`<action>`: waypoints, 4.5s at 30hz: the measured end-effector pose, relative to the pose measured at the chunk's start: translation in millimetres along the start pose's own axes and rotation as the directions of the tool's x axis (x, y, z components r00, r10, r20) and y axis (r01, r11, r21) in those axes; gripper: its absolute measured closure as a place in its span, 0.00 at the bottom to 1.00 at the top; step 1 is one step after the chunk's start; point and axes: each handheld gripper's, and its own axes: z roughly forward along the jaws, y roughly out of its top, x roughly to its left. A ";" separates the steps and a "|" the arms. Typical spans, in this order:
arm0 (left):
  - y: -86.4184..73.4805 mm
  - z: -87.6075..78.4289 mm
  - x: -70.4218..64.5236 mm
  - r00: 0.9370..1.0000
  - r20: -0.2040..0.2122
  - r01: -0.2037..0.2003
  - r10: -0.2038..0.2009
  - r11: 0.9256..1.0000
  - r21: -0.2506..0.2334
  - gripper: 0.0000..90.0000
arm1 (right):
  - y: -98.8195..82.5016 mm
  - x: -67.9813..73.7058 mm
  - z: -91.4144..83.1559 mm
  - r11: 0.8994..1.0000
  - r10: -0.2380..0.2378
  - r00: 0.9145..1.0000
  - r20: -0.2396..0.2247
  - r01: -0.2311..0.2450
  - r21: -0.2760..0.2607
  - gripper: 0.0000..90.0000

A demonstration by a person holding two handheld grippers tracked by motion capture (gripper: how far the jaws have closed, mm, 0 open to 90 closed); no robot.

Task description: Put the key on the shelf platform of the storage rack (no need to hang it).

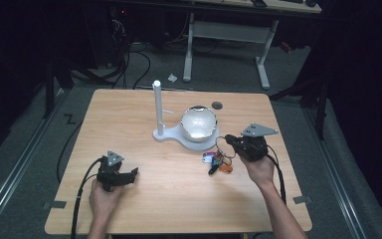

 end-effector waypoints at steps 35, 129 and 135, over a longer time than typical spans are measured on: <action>0.0 0.0 -0.1 1.000 0.000 0.001 -0.001 1.000 -0.001 0.24 | 56.9 -11.1 -37.4 0.996 -0.024 0.996 -0.081 0.017 -0.085 0.98; 0.0 0.0 0.1 1.000 0.001 0.001 -0.001 1.000 0.000 0.24 | 141.0 -23.7 43.3 0.997 0.015 0.995 -0.094 -0.022 -0.072 0.98; 0.0 0.0 0.2 1.000 0.001 0.001 -0.001 1.000 -0.001 0.24 | 138.0 -23.7 51.1 0.998 0.015 0.996 -0.089 -0.020 -0.053 0.98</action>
